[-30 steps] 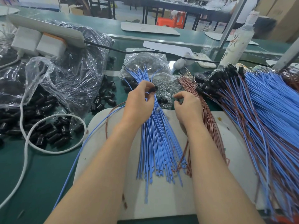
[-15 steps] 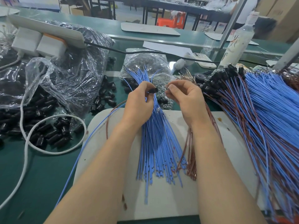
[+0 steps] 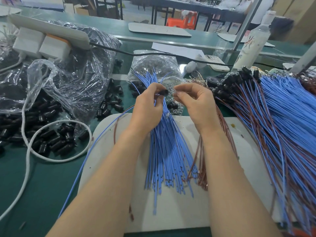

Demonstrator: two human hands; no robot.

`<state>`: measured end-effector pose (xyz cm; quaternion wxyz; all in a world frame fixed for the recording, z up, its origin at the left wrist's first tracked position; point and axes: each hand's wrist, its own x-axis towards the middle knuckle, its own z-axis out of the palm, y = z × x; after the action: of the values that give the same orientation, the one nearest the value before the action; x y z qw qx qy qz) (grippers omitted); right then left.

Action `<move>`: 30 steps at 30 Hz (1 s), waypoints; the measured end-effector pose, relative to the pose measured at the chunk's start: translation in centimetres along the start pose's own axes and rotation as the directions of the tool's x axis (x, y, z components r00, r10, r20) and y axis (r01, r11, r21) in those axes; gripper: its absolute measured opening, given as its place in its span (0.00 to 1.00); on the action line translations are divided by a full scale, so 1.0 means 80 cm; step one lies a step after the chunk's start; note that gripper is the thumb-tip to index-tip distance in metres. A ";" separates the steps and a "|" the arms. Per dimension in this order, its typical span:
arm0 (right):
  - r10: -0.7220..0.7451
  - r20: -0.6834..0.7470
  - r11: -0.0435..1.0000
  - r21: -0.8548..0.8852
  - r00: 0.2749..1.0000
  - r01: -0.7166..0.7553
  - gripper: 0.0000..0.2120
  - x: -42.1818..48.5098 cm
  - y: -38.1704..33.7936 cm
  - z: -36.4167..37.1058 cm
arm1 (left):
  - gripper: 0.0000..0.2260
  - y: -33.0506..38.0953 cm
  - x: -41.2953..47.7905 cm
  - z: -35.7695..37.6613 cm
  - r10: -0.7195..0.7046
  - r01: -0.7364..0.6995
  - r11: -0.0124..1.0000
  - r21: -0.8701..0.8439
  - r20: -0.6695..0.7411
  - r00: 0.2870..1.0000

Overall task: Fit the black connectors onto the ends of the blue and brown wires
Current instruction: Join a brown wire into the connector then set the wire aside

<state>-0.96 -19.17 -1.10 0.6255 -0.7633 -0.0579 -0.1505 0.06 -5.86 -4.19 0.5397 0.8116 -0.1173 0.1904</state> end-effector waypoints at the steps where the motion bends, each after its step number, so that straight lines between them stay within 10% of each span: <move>1: -0.017 -0.009 0.998 -0.066 1.000 0.017 0.05 0.000 0.000 0.002 | 0.11 0.000 0.000 0.000 0.012 -0.012 1.000 0.005 0.001 1.000; 10: -0.251 -0.093 0.902 -0.383 0.963 0.198 0.05 -0.011 -0.006 0.029 | 0.08 0.000 0.000 0.003 0.069 -0.063 0.990 0.124 -0.046 0.997; 30: -0.238 -0.045 0.942 -0.256 0.970 0.219 0.06 -0.010 -0.016 0.033 | 0.02 0.001 0.000 -0.007 0.042 -0.018 0.987 0.157 -0.155 0.987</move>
<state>-1.64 -16.30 -0.62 0.5048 -0.8178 -0.1031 -0.2566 -0.09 -5.38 -3.95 0.4796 0.8317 -0.0713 0.2706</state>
